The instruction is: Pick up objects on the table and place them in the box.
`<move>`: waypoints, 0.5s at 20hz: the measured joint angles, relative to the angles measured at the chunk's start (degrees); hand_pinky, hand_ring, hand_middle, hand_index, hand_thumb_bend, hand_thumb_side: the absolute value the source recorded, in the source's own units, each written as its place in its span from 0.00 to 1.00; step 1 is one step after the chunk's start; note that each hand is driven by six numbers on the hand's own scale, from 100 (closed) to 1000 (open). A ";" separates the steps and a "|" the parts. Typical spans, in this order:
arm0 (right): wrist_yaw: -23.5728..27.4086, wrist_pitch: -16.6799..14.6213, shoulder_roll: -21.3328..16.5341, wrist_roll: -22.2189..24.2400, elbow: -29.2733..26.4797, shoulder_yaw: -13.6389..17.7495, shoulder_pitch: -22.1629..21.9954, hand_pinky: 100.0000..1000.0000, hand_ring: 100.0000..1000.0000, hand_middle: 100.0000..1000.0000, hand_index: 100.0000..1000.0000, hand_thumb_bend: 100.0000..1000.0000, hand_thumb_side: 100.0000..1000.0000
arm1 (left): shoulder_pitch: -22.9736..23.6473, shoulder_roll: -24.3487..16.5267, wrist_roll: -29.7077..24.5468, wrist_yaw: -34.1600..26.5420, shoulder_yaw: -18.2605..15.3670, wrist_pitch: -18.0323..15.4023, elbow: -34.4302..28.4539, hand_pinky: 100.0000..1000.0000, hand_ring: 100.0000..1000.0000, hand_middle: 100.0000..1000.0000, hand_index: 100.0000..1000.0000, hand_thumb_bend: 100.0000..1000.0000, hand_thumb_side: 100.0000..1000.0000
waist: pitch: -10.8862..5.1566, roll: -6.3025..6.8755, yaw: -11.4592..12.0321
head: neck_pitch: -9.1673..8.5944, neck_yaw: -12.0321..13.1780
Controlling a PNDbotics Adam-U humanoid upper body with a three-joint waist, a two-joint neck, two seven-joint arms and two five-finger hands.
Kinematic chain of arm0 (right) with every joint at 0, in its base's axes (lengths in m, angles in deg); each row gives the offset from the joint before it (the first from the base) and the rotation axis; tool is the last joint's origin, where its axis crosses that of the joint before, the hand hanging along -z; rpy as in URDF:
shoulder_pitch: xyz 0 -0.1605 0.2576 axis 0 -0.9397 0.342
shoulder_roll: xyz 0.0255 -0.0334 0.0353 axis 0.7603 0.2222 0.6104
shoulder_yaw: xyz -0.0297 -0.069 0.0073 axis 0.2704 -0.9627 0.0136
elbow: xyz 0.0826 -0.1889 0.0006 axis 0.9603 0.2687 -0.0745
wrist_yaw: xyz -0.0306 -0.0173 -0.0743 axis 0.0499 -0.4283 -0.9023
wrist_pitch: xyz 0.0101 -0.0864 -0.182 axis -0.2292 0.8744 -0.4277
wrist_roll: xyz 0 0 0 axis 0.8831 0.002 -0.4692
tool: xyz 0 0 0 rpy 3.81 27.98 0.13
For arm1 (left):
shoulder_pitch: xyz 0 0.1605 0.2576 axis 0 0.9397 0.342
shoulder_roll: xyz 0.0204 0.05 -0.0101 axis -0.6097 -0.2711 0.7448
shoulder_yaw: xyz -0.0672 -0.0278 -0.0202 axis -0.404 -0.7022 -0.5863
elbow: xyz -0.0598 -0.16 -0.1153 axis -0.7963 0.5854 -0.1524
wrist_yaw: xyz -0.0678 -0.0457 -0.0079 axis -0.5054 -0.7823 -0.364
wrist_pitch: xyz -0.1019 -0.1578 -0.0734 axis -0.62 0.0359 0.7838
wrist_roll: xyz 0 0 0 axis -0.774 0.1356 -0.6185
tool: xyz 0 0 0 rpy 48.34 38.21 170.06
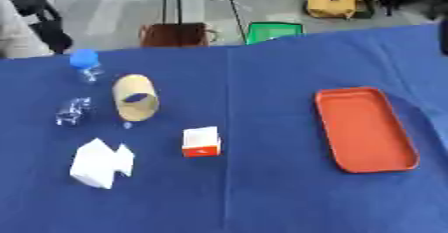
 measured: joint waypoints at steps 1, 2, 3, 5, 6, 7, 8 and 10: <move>0.00 0.00 0.00 0.00 0.00 0.00 0.00 0.57 0.72 0.72 0.79 0.22 0.38 | 0.00 0.00 0.02 0.00 0.00 -0.01 0.00 0.61 0.66 0.72 0.79 0.51 0.88 | 0.00 0.00 0.00 | 0.00 0.00; -0.01 0.00 0.00 0.00 0.00 0.00 0.00 0.57 0.72 0.72 0.79 0.22 0.38 | 0.00 0.00 0.05 0.00 0.00 -0.03 0.00 0.61 0.66 0.72 0.79 0.51 0.88 | 0.00 0.00 -0.01 | 0.00 0.00; -0.01 0.00 0.00 0.00 0.00 0.00 0.00 0.57 0.72 0.72 0.80 0.22 0.38 | 0.00 0.00 0.07 0.00 0.00 -0.03 0.00 0.61 0.66 0.72 0.80 0.51 0.88 | 0.00 0.00 -0.02 | 0.00 0.00; -0.02 0.00 0.00 0.00 0.00 0.00 0.00 0.57 0.72 0.72 0.80 0.22 0.38 | 0.00 0.00 0.11 0.00 0.00 -0.02 0.00 0.61 0.66 0.72 0.80 0.51 0.88 | 0.00 0.00 -0.09 | 0.00 0.00; -0.03 0.00 0.00 0.00 0.00 0.00 0.00 0.57 0.72 0.72 0.80 0.22 0.38 | 0.00 0.00 0.12 0.00 0.00 0.00 0.00 0.61 0.66 0.72 0.80 0.51 0.88 | 0.00 0.00 -0.12 | 0.00 0.00; -0.03 0.00 0.00 0.00 0.00 0.00 0.00 0.57 0.72 0.72 0.80 0.22 0.38 | 0.00 0.00 0.13 0.00 0.00 0.00 0.00 0.61 0.66 0.72 0.81 0.51 0.88 | 0.00 0.00 -0.15 | 0.00 0.00; -0.03 0.00 0.00 0.00 0.00 0.00 0.00 0.57 0.72 0.72 0.80 0.22 0.38 | 0.00 0.00 0.13 0.00 0.00 0.00 0.00 0.61 0.66 0.72 0.81 0.51 0.88 | 0.00 0.00 -0.17 | 0.00 0.00; -0.03 0.00 0.00 0.00 0.00 0.00 0.00 0.57 0.72 0.72 0.80 0.22 0.38 | 0.00 0.00 0.13 0.00 0.00 0.00 0.00 0.61 0.66 0.72 0.81 0.51 0.88 | 0.00 0.00 -0.17 | 0.00 0.00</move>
